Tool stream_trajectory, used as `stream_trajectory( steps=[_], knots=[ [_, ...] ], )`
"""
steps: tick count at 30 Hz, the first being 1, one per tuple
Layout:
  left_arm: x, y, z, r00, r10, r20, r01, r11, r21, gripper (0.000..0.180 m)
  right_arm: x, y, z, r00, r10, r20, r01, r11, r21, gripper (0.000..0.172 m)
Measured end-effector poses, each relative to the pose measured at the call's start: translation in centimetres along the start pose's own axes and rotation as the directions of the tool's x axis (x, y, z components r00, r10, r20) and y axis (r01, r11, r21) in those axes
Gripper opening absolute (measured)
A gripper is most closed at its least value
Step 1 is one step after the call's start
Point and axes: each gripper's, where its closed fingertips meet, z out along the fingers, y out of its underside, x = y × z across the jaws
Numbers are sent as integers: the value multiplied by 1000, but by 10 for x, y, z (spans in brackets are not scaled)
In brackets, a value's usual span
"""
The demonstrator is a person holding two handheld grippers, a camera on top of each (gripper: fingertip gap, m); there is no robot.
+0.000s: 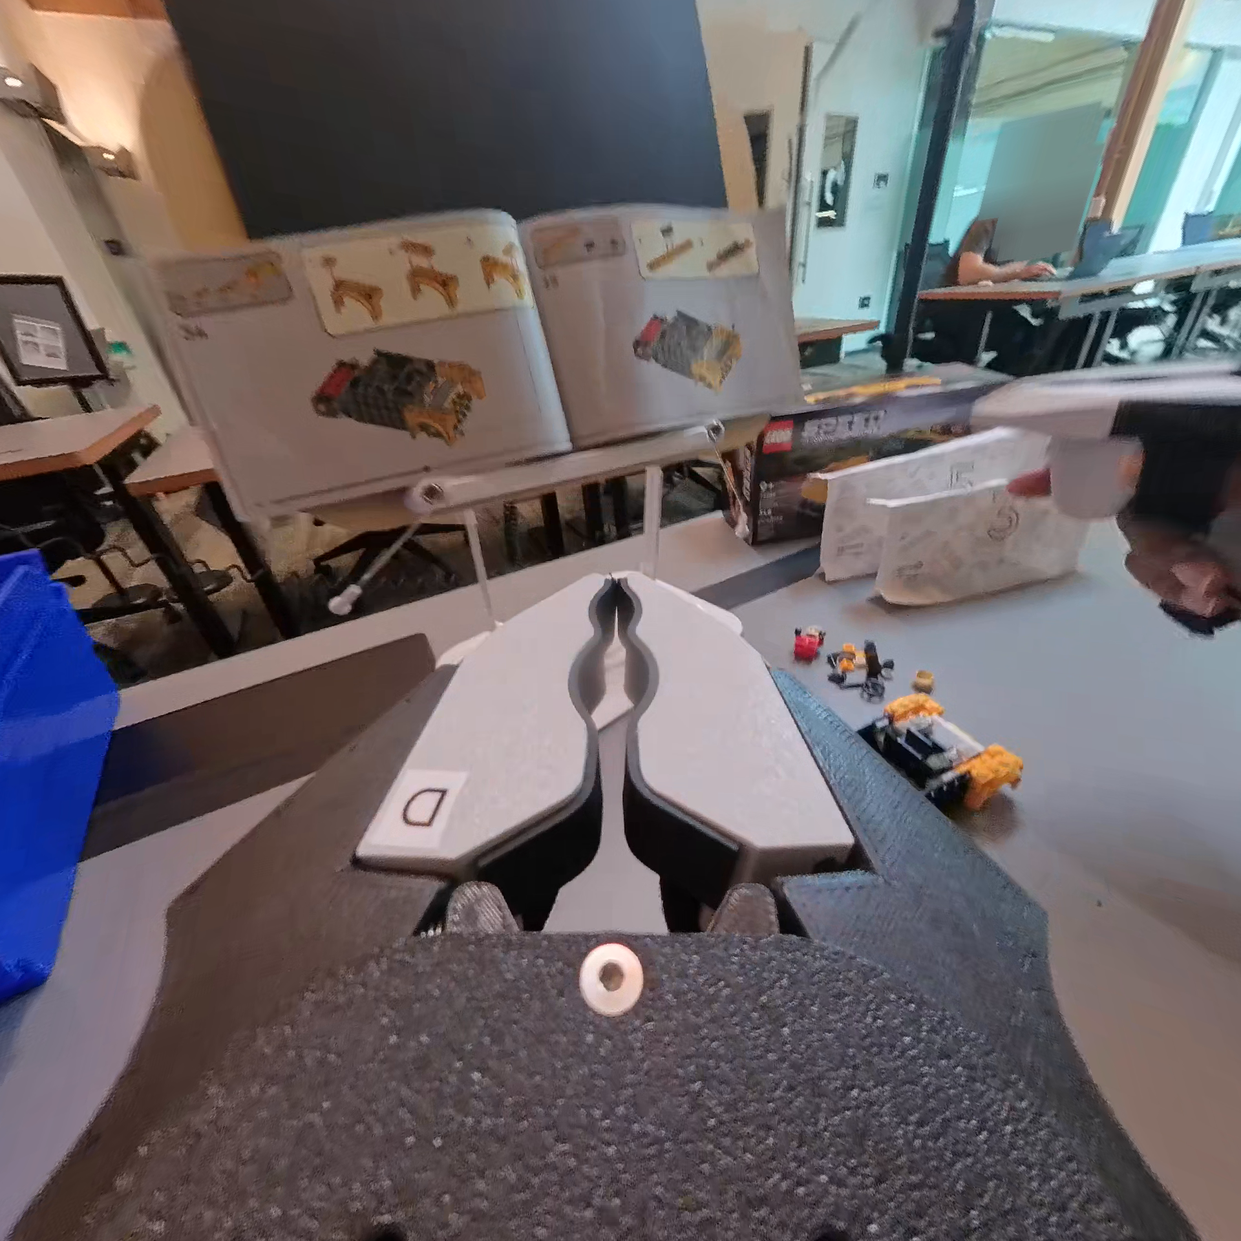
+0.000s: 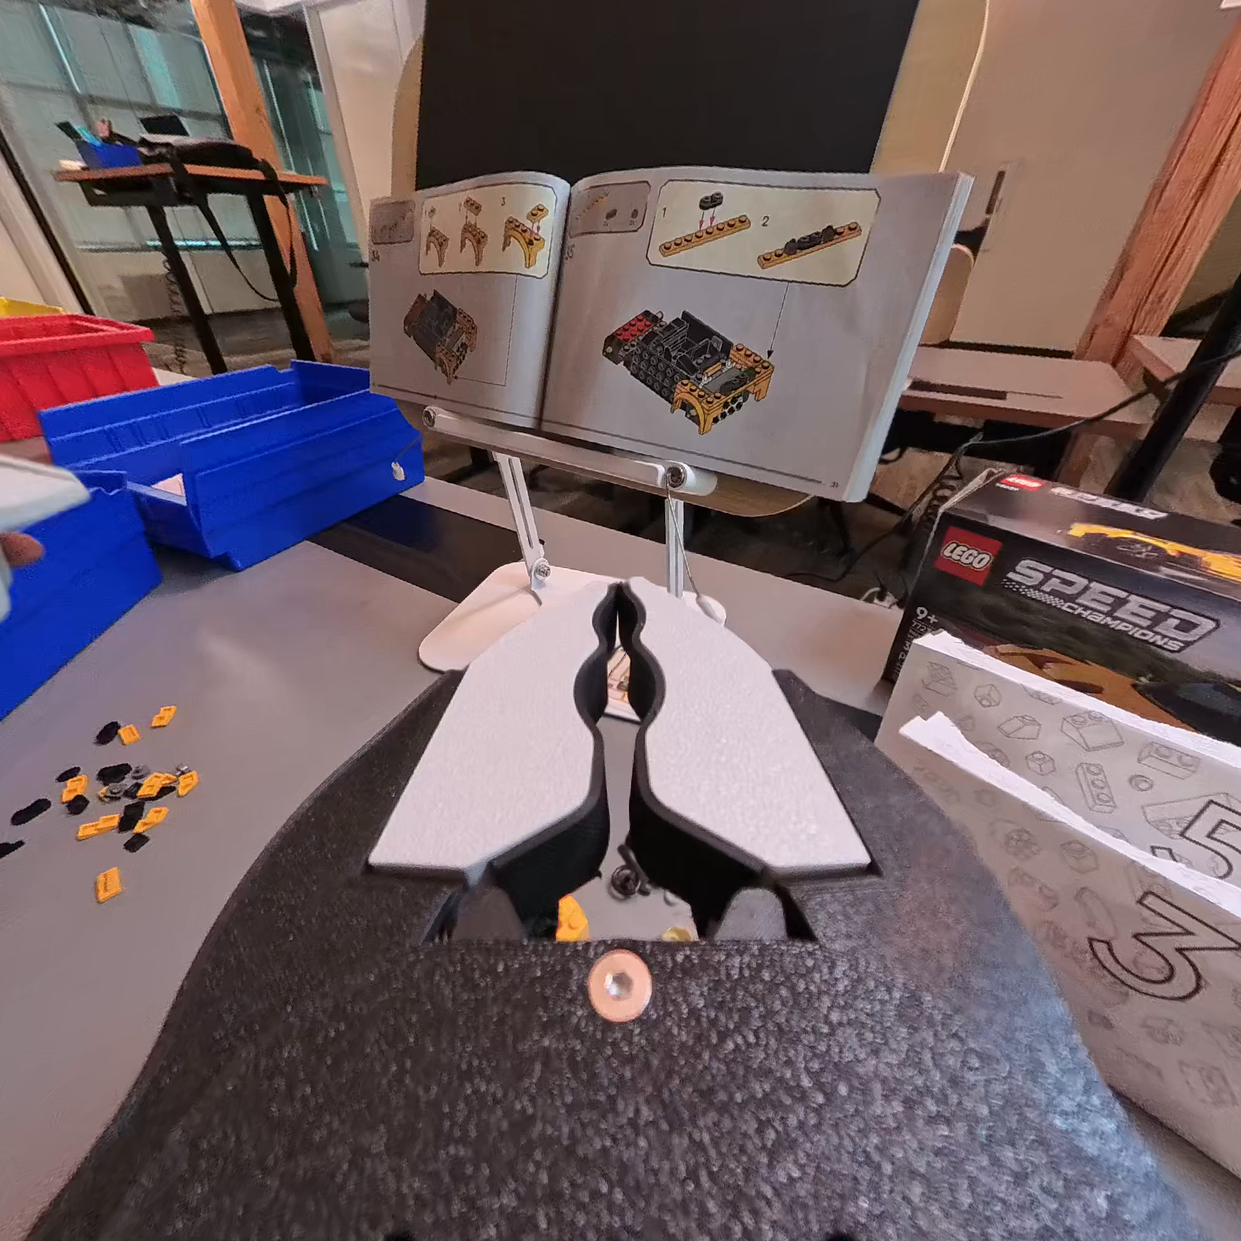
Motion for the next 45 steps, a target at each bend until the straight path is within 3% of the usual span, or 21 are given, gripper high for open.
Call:
stream_trajectory(
  steps=[4, 11, 28, 37, 40, 45],
  knots=[
    [4, 27, 10, 1000, 17, -25, -19, 998, -54, 0, 4, 4, 1, 1000, -13, 0, 13, 1000, -2, 0],
    [-1, 45, 14, 999, 35, -40, -39, 996, -81, 0, -6, 17, 6, 997, -50, 51, 51, 998, -25, 2],
    [-1, 41, 13, 994, 101, -39, -103, 994, -48, 7, -17, 17, 6, 994, -62, 89, 63, 998, -11, 3],
    [5, 43, 10, 995, 72, -67, -78, 994, -81, 0, -12, -16, -10, 996, -77, 40, 74, 995, 73, 7],
    [7, 41, 11, 993, 97, -67, -102, 992, -78, 0, -14, -16, -14, 992, -65, 111, 63, 998, 17, 18],
    [8, 46, 12, 993, 88, -77, -94, 992, -83, 0, -26, 30, -22, 968, -93, 232, 116, 990, -85, 52]
  ],
)
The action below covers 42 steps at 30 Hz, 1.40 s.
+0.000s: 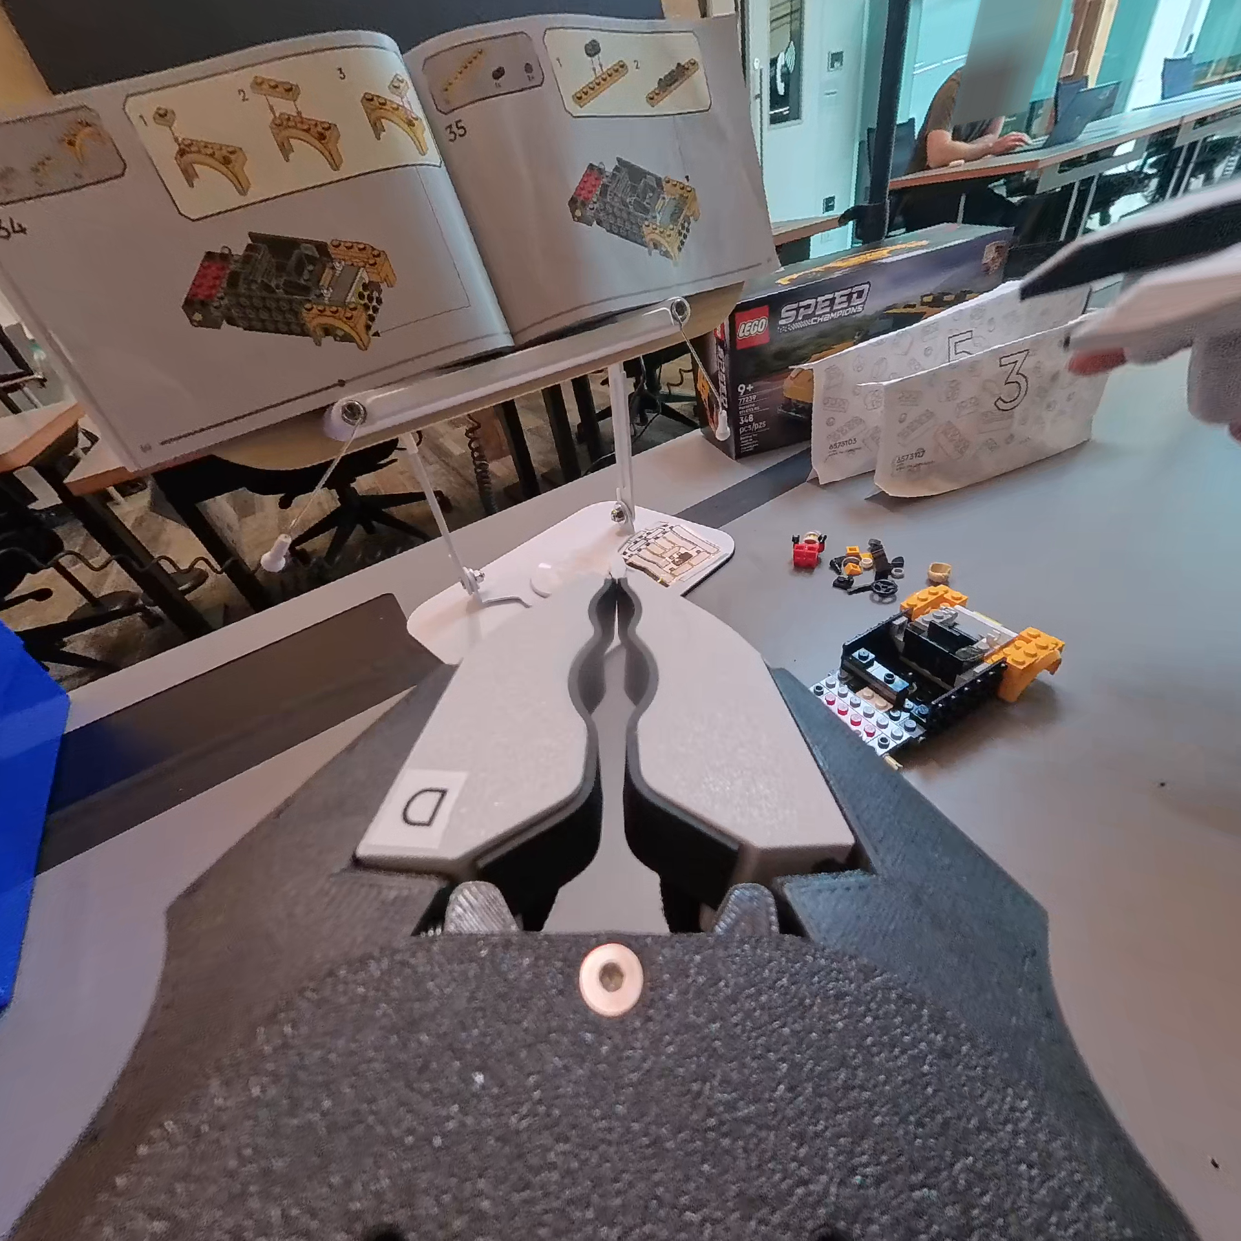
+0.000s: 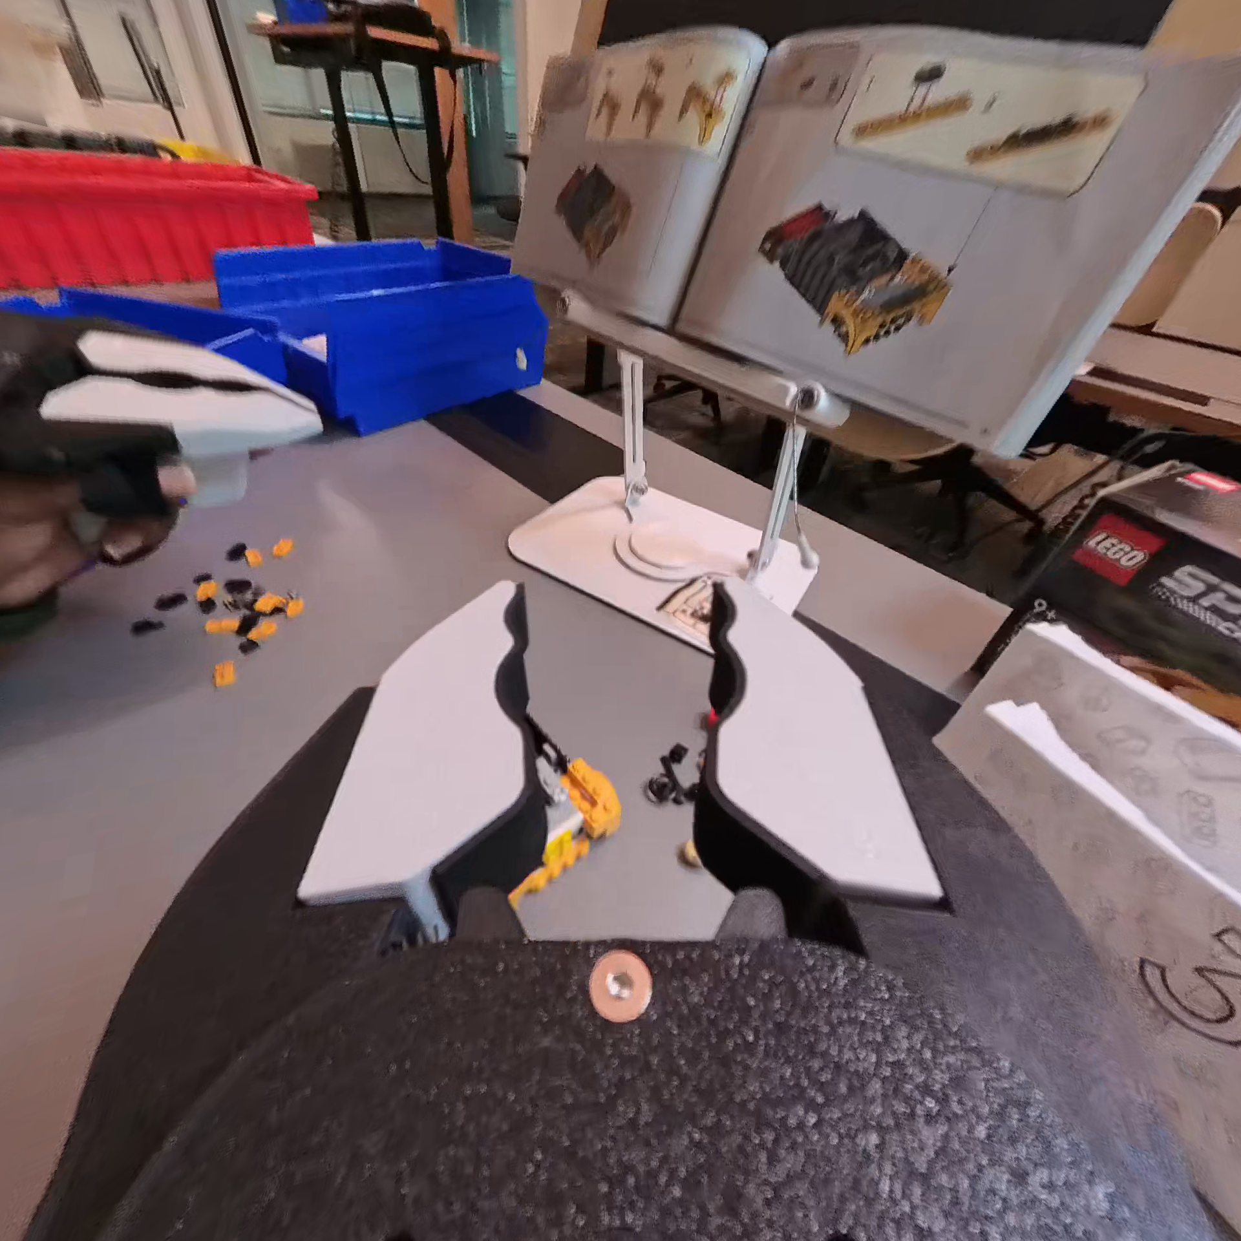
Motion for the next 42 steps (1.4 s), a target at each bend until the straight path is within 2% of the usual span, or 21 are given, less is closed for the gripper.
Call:
stream_trajectory(
  steps=[3, 5, 9, 13, 19, 28, 30, 35, 42],
  knots=[
    [-2, 5, 2, 1000, -16, 0, 16, 1000, -7, 0, 0, 18, 1, 1000, -20, -12, 21, 999, 49, 58],
    [-2, 10, 3, 1000, -18, -4, 18, 1000, -18, 0, -2, 25, 5, 999, -47, 7, 47, 999, 27, 66],
    [-4, 12, 5, 1000, -17, -8, 17, 1000, -23, 0, -5, 27, 6, 999, -42, 34, 41, 998, 47, 71],
    [-4, 12, 5, 1000, -24, -14, 24, 999, -22, 0, -10, 40, 10, 997, -45, 61, 45, 999, -1, 78],
    [-6, 7, 2, 1000, -25, -10, 25, 1000, -4, 1, -21, 53, 17, 994, -46, 97, 50, 998, -41, 79],
    [-7, 5, 2, 1000, -30, 2, 30, 1000, 4, 6, -16, 40, 14, 998, -47, 34, 47, 999, 19, 79],
    [-7, 3, 1, 1000, -24, 4, 24, 1000, 7, 7, -20, 48, 16, 997, -52, 61, 53, 998, -23, 80],
    [-6, -1, -1, 1000, -12, 4, 12, 1000, 12, 10, -29, 84, 18, 985, -31, 169, 71, 970, -234, 81],
    [-1, 6, 3, 999, -23, -34, 23, 1000, -19, 12, -22, 123, 13, 977, -86, 194, 160, 898, -409, 86]
  ],
)
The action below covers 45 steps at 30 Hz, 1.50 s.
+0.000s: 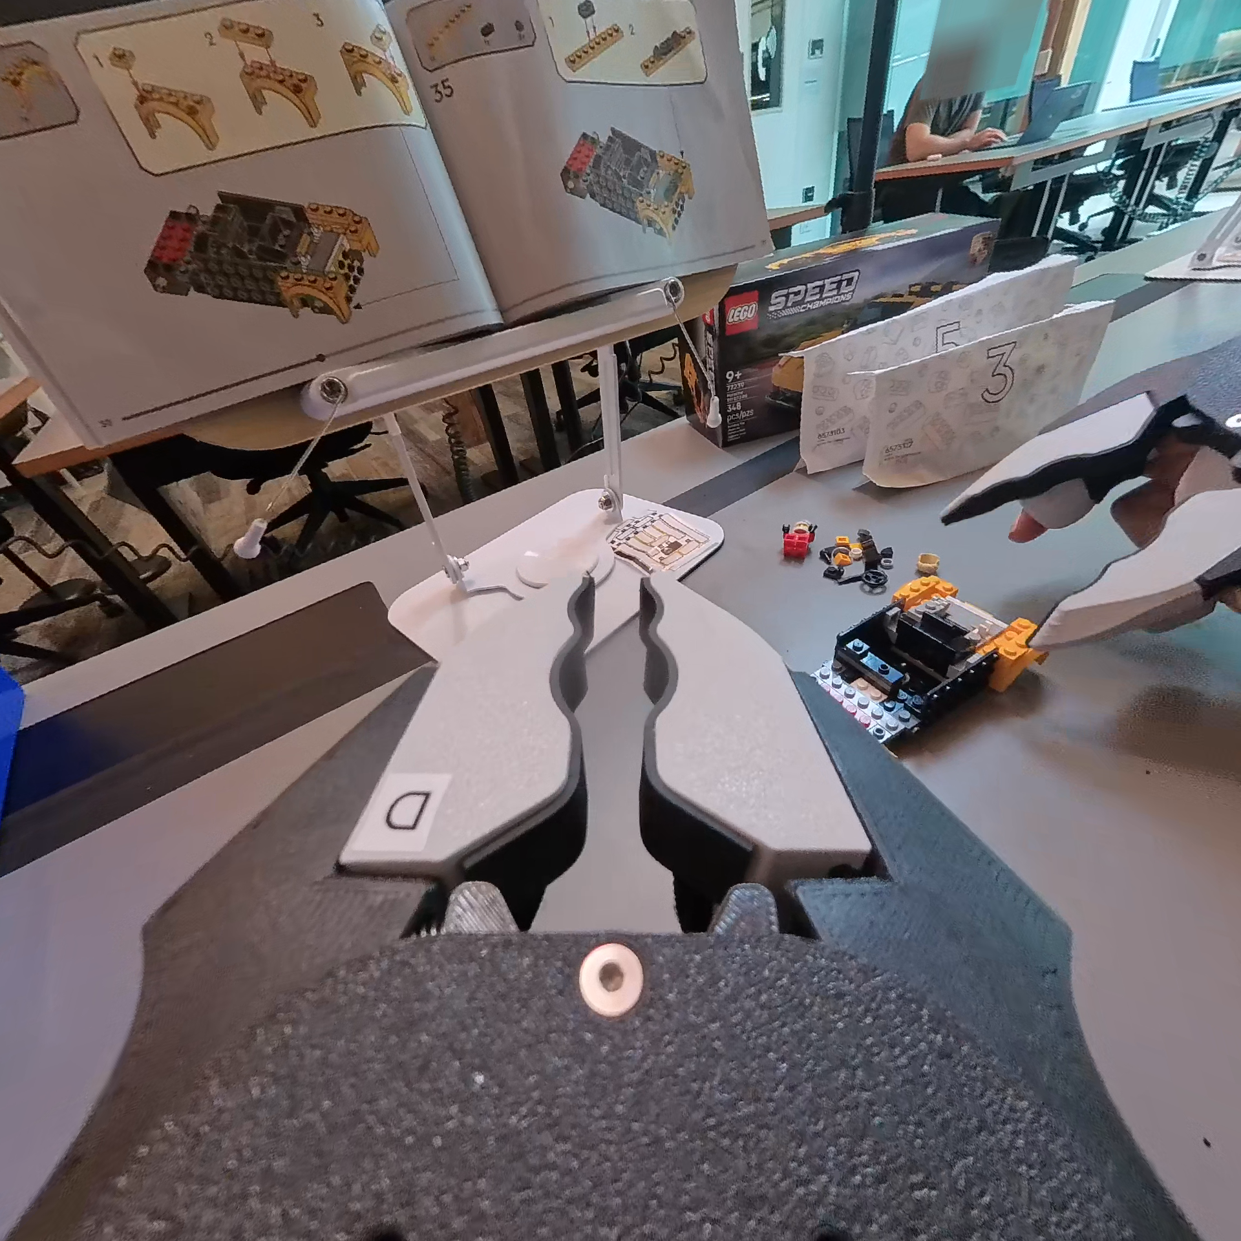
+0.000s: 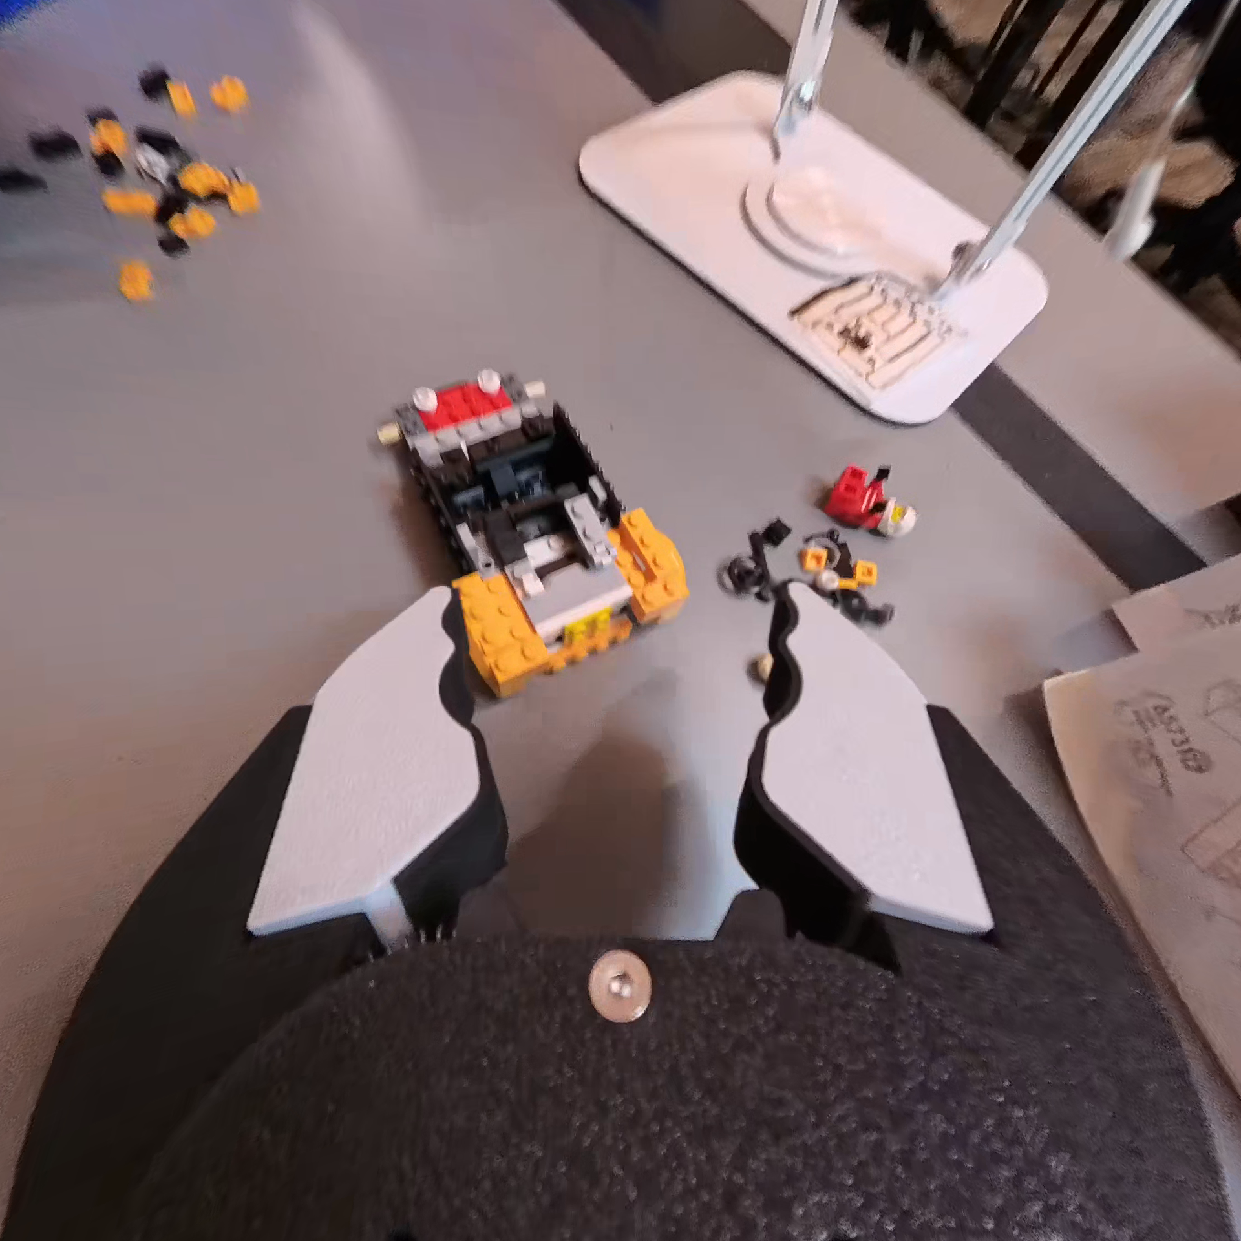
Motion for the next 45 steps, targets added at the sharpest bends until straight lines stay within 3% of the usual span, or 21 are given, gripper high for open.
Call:
stream_trajectory(
  steps=[3, 13, 20, 26, 30, 39, 45],
  knots=[
    [5, 0, 0, 999, 28, -21, -28, 1000, -10, 11, -3, 15, 5, 999, 27, 40, -24, 997, -69, 88],
    [12, 5, 4, 998, 40, -55, -42, 999, -24, 11, -13, 10, 22, 995, -37, 96, 43, 997, -57, 89],
    [12, 4, 3, 997, 45, -55, -46, 999, -23, 10, -20, 4, 27, 991, -54, 126, 59, 998, -33, 77],
    [13, 6, 4, 997, 47, -64, -49, 998, -31, 9, -47, -5, 15, 996, -12, 91, 20, 996, -87, 76],
    [13, 6, 4, 997, 42, -67, -44, 999, -32, 9, -70, 1, 25, 989, -70, 130, 88, 986, -144, 78],
    [18, 8, 5, 995, 45, -93, -49, 998, -36, 10, -84, 2, 25, 969, -159, 189, 182, 977, -111, 81],
    [33, 11, 7, 984, 49, -169, -58, 997, -52, 20, -69, -28, -4, 971, -187, 152, 186, 982, 19, 82]
  ],
)
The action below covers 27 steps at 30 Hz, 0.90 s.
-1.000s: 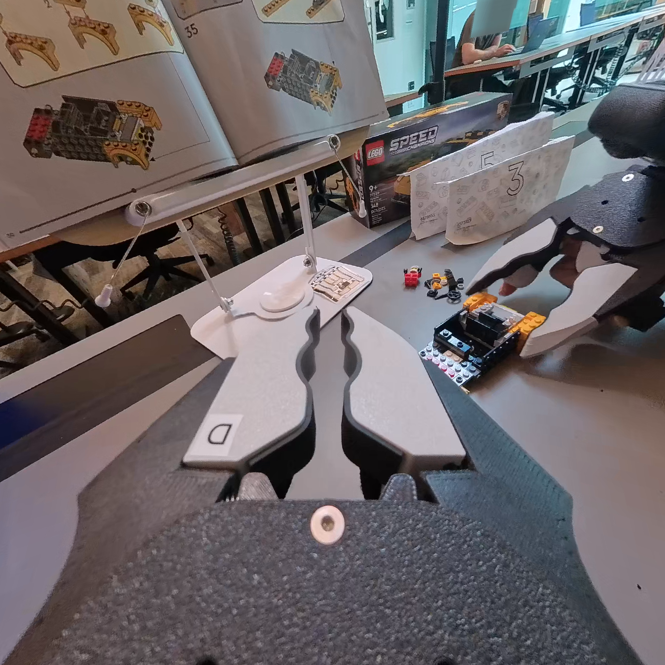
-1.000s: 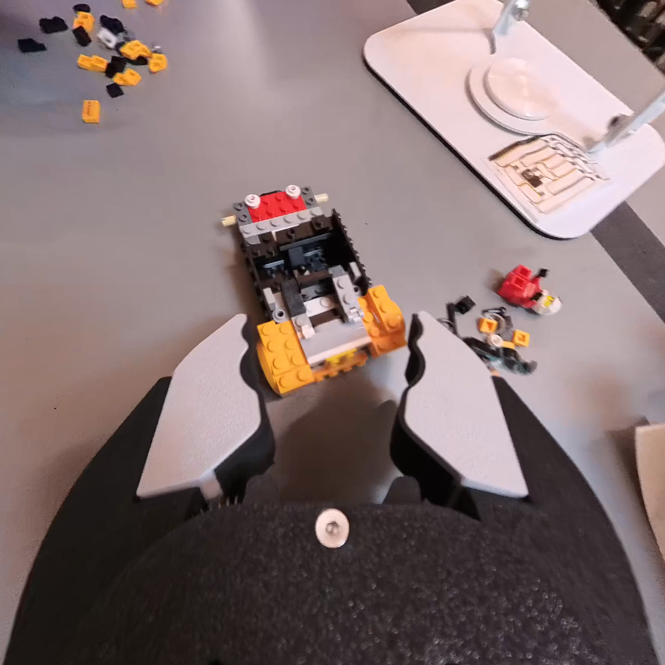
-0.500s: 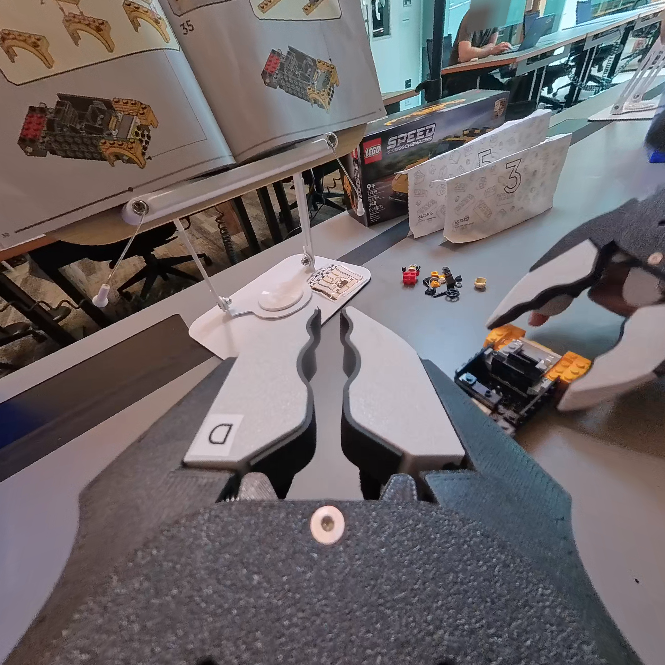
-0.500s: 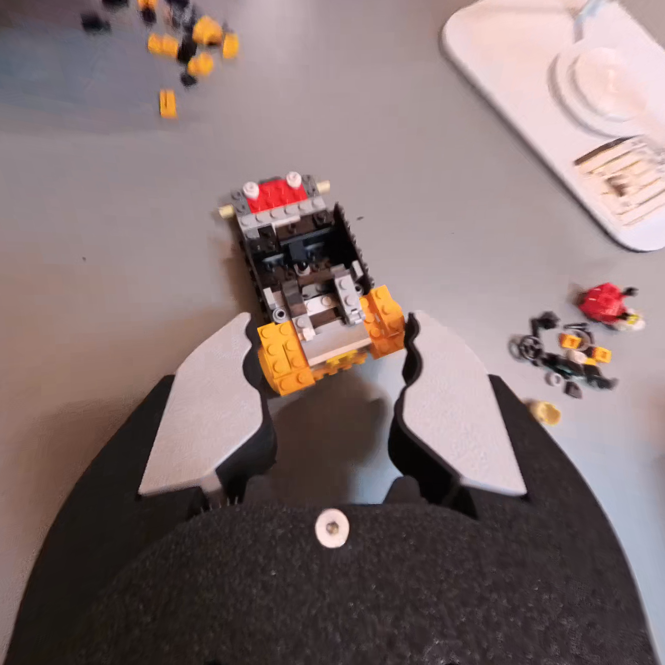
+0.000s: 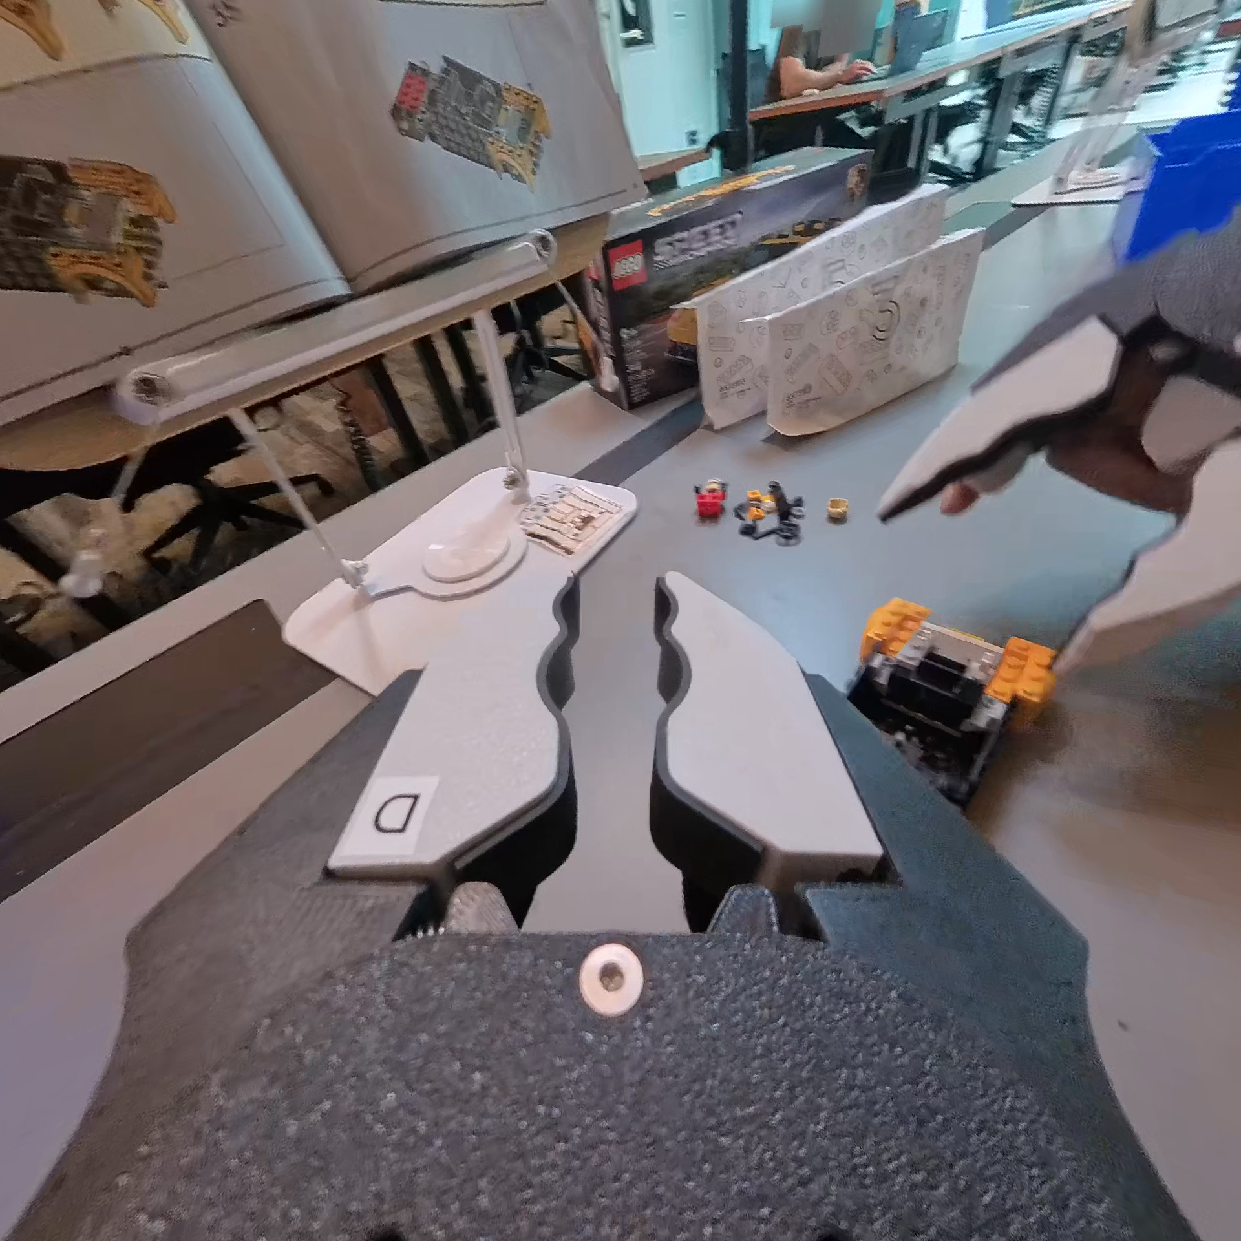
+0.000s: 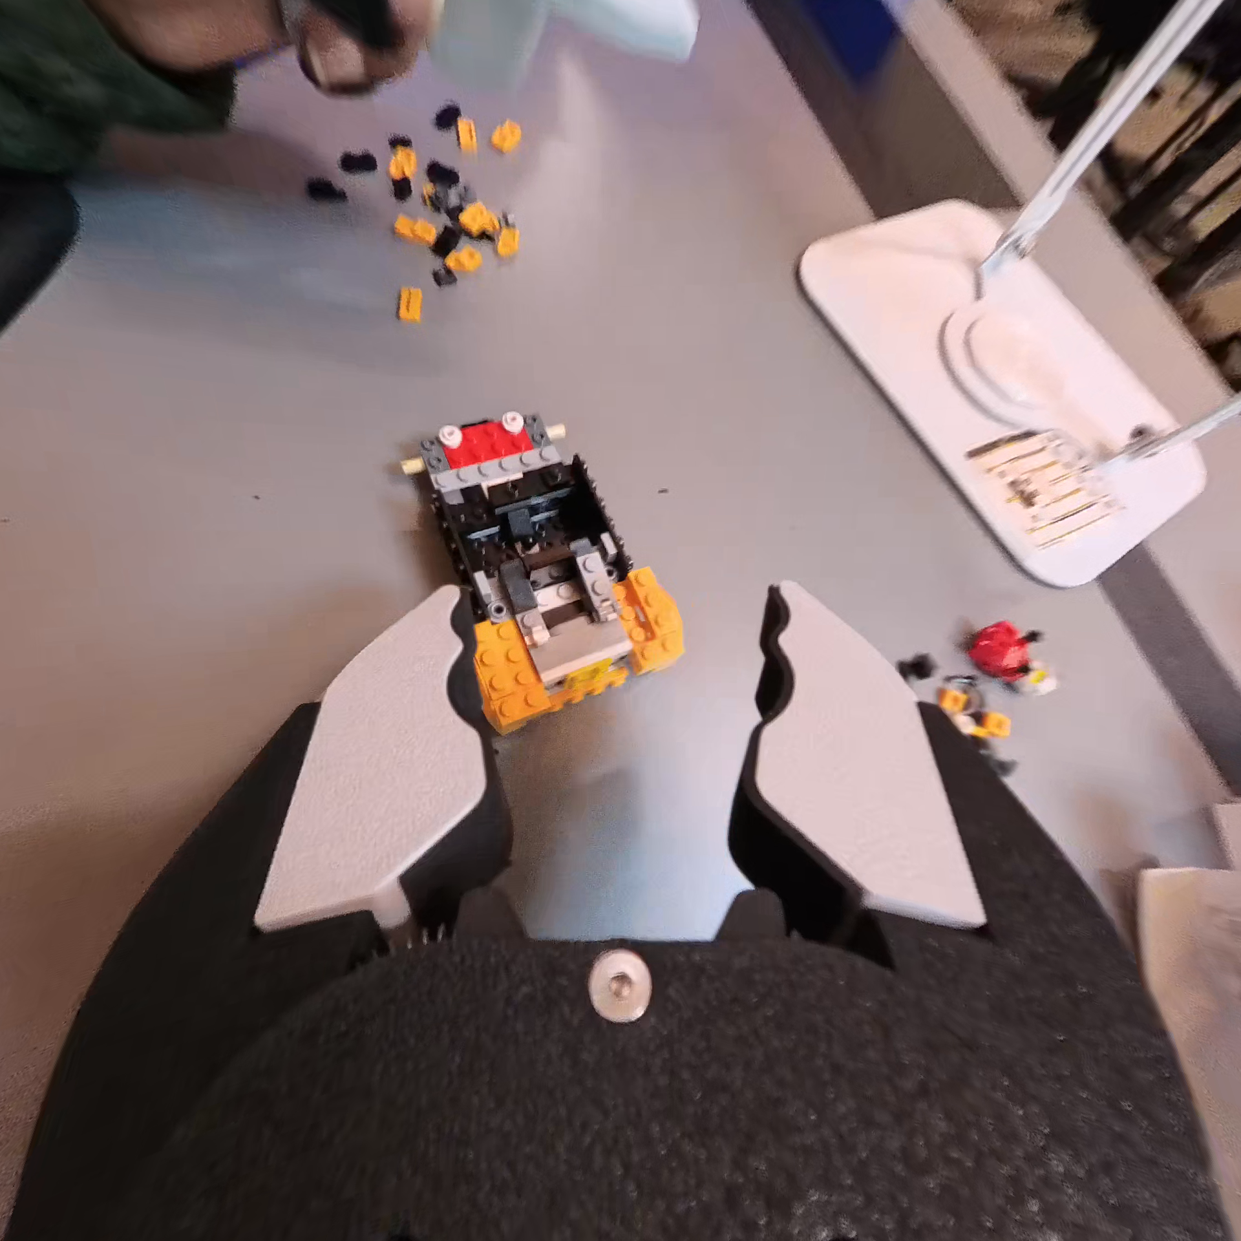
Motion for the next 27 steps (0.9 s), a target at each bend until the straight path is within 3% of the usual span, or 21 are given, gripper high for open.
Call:
stream_trajectory(
  steps=[5, 9, 12, 18, 23, 27],
  knots=[
    [35, 9, 5, 985, -10, -173, -4, 996, -84, 15, -3, -14, -31, 992, -115, -46, 119, 987, 109, 65],
    [60, 26, 10, 959, 28, -281, -80, 981, -174, 19, -22, 15, -27, 969, -232, -81, 234, 972, 17, 57],
    [84, 46, 13, 925, 19, -380, -125, 959, -255, 34, -26, 33, -23, 942, -321, -97, 319, 947, -44, 45],
    [108, 62, 17, 880, 36, -474, -193, 939, -286, 69, -33, 36, -15, 915, -391, -99, 389, 920, -39, 32],
    [117, 76, 26, 851, 87, -518, -291, 900, -326, 83, -41, 28, -6, 881, -457, -121, 456, 889, -32, 28],
    [125, 91, 28, 822, 73, -565, -338, 861, -380, 79, -39, 28, -2, 861, -487, -144, 482, 873, -69, 20]
  ],
)
